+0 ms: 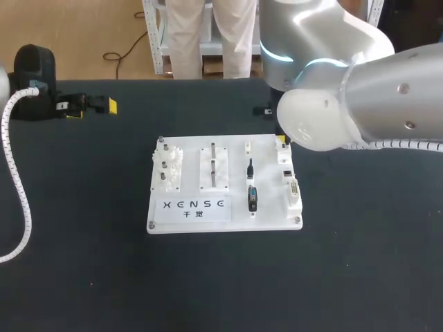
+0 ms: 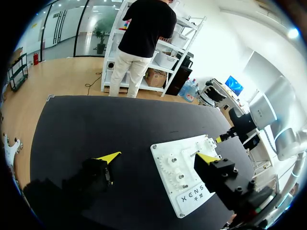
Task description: Insert the USB connector, Ethernet cable, and multi-pin plug into their matching sockets one by one.
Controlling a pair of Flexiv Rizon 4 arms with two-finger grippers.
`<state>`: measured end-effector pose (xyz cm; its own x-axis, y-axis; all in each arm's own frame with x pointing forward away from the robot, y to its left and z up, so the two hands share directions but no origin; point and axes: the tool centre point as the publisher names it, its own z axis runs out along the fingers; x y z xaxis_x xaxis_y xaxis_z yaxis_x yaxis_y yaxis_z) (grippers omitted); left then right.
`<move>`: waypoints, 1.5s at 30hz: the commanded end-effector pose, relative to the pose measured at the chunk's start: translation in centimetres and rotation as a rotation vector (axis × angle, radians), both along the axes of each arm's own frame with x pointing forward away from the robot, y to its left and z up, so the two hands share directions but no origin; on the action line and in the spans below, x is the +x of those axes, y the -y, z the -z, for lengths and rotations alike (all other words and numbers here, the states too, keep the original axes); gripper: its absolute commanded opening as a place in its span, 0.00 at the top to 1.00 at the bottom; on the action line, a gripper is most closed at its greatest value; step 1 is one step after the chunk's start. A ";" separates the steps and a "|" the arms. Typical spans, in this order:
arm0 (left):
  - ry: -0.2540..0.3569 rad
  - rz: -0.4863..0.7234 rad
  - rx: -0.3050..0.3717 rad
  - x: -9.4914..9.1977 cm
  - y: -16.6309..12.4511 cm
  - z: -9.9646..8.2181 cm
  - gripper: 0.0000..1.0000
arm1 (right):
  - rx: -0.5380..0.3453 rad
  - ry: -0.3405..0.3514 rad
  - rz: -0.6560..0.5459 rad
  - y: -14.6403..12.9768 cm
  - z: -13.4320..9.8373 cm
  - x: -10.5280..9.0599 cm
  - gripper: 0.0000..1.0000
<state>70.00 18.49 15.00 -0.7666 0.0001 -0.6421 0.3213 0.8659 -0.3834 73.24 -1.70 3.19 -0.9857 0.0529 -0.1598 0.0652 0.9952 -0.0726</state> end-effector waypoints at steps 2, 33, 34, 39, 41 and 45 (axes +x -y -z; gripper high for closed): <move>0.000 0.000 0.000 0.0 0.0 0.0 0.00 | -0.002 -0.004 -0.001 -0.3 0.3 0.4 1.00; 0.000 0.000 0.000 0.0 0.0 0.0 0.00 | -0.013 -0.037 -0.002 -0.7 1.8 0.4 1.00; 0.000 0.000 0.000 0.0 0.0 0.0 0.00 | -0.013 -0.039 -0.001 -0.7 1.8 0.3 1.00; 0.000 0.000 0.000 0.0 0.0 0.0 0.00 | -0.017 -0.054 0.017 -0.5 2.2 0.2 1.00; 0.000 0.000 0.000 0.0 0.0 0.0 0.00 | -0.017 -0.063 0.029 -0.3 2.3 0.4 1.00; 0.000 0.000 0.000 0.0 0.0 0.0 0.00 | -0.016 -0.066 0.039 -0.1 2.1 0.6 1.00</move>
